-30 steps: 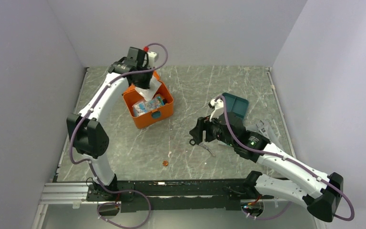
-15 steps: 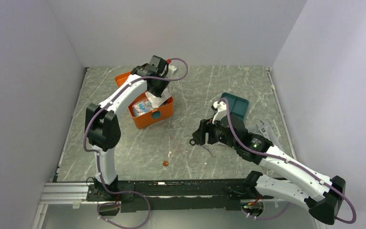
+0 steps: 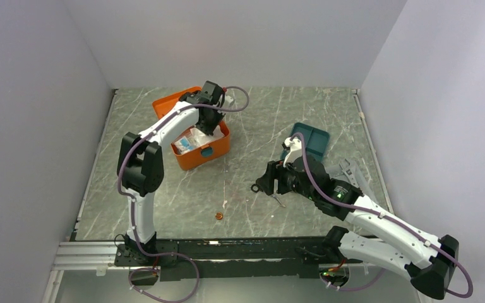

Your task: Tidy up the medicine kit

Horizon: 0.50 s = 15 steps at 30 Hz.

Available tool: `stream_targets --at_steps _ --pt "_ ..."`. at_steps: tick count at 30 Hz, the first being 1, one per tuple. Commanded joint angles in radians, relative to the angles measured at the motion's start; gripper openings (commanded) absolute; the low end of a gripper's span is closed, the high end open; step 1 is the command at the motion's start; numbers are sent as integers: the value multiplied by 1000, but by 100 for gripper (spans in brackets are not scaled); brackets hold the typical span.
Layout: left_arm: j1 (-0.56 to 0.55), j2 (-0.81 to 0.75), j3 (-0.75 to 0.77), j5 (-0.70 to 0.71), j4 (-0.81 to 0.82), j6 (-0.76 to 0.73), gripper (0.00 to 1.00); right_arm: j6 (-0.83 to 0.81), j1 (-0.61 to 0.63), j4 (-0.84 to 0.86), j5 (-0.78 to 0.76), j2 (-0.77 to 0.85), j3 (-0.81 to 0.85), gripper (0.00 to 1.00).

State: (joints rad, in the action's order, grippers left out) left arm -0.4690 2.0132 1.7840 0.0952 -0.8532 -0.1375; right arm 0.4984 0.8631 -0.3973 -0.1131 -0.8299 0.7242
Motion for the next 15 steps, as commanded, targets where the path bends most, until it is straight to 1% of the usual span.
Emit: stream_targets --at_steps 1,7,15 --pt "-2 21 -33 -31 3 23 0 17 6 19 -14 20 -4 70" --pt "-3 -30 -160 -93 72 75 0 25 5 26 -15 29 -17 70" --pt "-25 -128 -307 -163 126 130 0 29 7 32 -11 35 -22 70"
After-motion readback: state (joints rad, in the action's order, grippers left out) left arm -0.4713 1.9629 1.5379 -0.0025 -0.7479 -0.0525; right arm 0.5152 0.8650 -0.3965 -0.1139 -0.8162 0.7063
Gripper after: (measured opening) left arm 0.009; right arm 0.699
